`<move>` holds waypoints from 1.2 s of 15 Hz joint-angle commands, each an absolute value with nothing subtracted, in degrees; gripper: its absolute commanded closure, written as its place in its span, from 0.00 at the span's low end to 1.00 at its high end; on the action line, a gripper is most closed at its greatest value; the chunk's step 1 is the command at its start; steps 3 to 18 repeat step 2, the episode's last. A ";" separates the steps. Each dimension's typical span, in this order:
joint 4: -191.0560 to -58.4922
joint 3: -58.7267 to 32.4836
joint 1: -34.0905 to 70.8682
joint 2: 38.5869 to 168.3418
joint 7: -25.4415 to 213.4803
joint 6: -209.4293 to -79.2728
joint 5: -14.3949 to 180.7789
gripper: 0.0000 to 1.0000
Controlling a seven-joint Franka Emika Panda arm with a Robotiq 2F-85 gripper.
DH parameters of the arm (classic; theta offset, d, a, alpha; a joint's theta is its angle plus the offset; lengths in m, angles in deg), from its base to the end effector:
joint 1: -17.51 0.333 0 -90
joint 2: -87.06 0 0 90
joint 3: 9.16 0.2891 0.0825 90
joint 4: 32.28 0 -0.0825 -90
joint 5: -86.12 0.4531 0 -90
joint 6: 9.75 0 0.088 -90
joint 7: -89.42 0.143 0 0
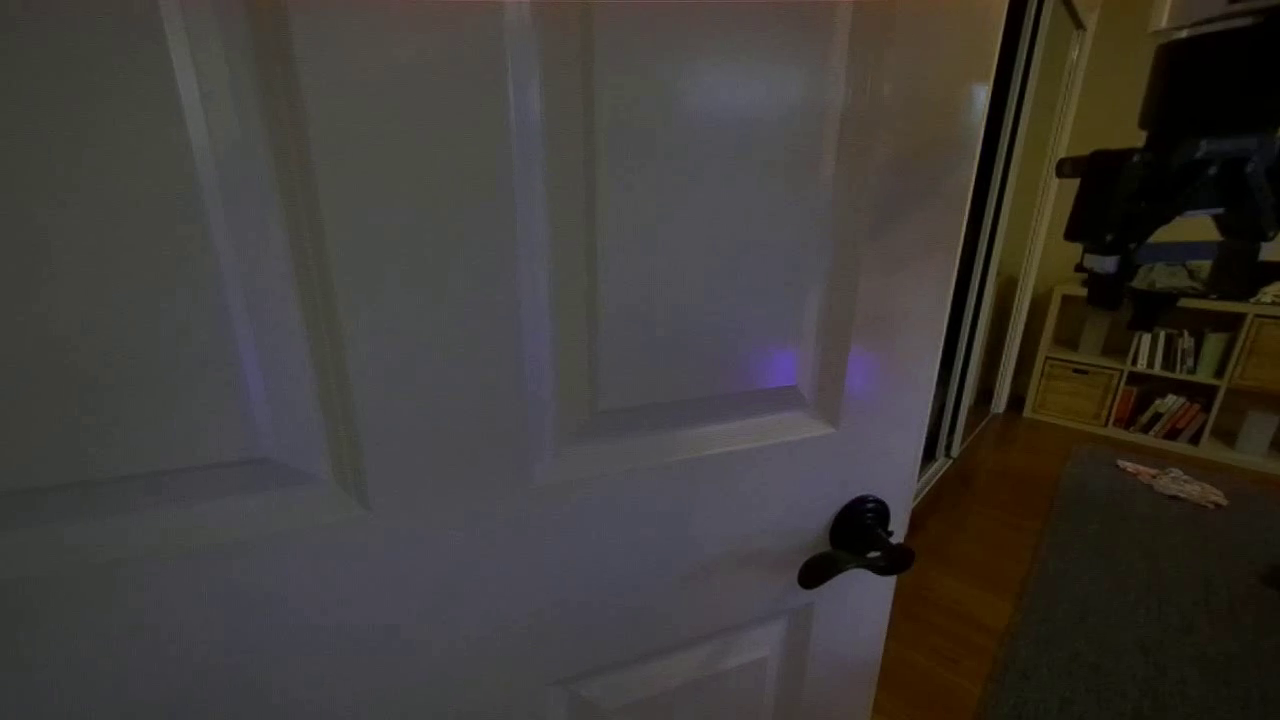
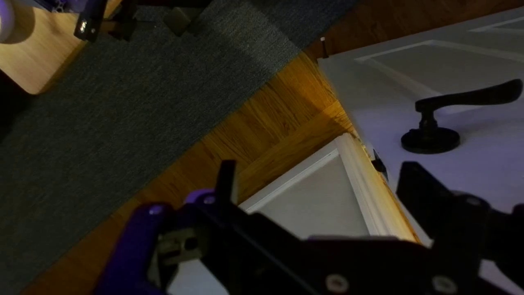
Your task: Open the door
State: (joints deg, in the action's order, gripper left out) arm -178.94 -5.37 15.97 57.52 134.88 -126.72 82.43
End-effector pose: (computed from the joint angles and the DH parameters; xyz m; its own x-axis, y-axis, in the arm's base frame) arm 0.4578 0.0089 0.3488 0.7429 -0.6667 0.0602 -0.6694 -0.7399 0.0668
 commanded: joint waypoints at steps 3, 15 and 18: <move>-178.75 -4.03 14.78 58.40 134.35 -126.68 83.03 0.00; -178.75 -4.03 14.78 58.40 134.35 -126.68 83.03 0.00; -178.75 -4.03 14.78 58.40 134.35 -126.68 83.03 0.00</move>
